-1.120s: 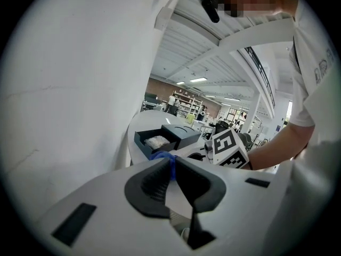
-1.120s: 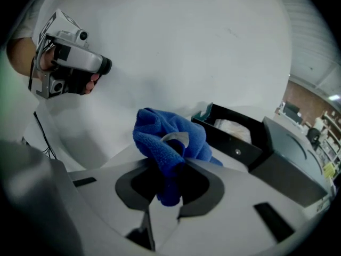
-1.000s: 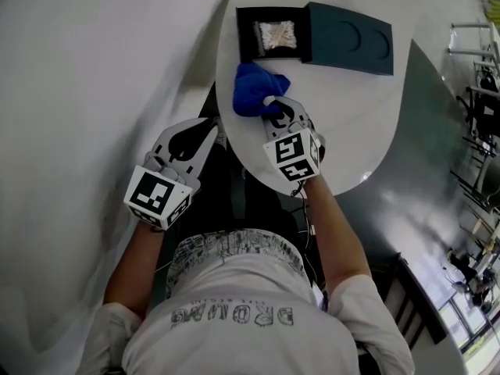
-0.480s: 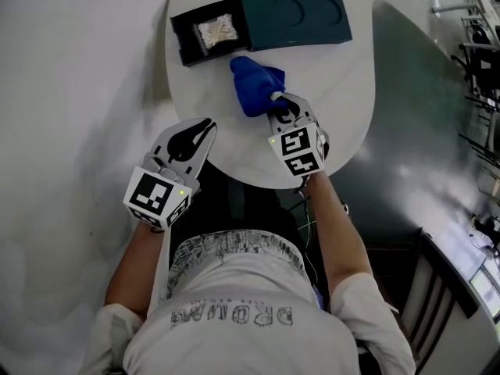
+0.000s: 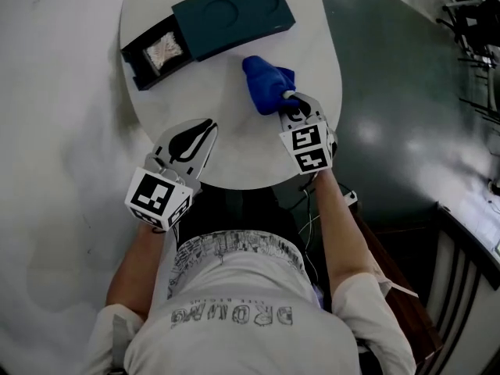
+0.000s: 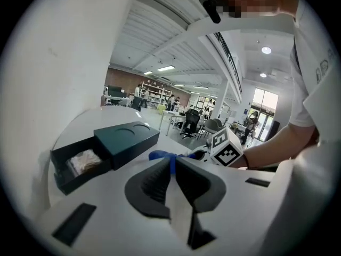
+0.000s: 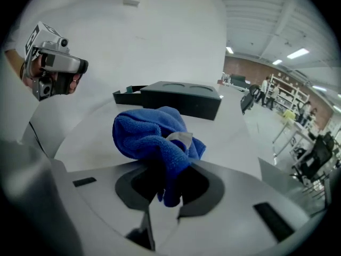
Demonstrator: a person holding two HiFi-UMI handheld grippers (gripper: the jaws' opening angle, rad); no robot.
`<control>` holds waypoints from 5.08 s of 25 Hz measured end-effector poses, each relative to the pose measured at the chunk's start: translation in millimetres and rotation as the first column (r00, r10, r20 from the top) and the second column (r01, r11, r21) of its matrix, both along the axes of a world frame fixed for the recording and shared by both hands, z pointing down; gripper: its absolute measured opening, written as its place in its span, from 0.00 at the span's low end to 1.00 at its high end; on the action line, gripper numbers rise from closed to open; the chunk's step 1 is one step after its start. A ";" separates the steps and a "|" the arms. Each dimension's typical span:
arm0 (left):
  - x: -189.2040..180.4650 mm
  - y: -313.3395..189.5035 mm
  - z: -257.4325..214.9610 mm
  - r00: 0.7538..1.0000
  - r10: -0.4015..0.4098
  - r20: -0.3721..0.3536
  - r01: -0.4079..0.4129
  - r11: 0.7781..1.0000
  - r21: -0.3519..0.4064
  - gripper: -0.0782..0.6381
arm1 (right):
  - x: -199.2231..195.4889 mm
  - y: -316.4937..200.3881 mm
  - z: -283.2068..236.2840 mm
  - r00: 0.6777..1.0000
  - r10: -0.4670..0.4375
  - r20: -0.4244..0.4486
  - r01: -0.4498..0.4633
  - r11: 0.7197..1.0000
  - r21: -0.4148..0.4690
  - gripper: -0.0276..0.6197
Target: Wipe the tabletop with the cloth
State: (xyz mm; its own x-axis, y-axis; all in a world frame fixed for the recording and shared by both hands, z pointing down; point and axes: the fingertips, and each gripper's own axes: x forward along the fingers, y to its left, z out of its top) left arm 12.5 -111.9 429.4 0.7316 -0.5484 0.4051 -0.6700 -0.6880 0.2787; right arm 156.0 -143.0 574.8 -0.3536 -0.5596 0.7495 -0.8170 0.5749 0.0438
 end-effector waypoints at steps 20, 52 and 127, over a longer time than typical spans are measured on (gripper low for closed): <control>75.4 -12.8 -3.9 0.987 0.158 0.011 -0.158 0.987 -0.007 0.18 | 106.9 9.9 2.9 0.973 0.232 -0.008 -0.232 0.972 -0.024 0.17; -159.5 35.7 -4.5 0.967 -0.252 -0.031 0.252 0.968 -0.002 0.18 | -214.1 24.4 -84.8 0.951 -0.298 0.078 0.283 0.945 0.162 0.16; 49.4 29.3 -3.5 0.989 0.149 -0.003 -0.149 0.989 -0.006 0.17 | 92.3 84.4 6.3 0.969 0.248 -0.015 -0.249 0.965 -0.083 0.16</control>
State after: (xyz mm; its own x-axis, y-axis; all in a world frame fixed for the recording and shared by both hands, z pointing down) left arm 61.9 -82.6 425.9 0.8061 -0.4309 0.4058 -0.5595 -0.7784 0.2849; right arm 248.3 -58.5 581.1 -0.2083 -0.5646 0.7987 -0.9347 0.3555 0.0075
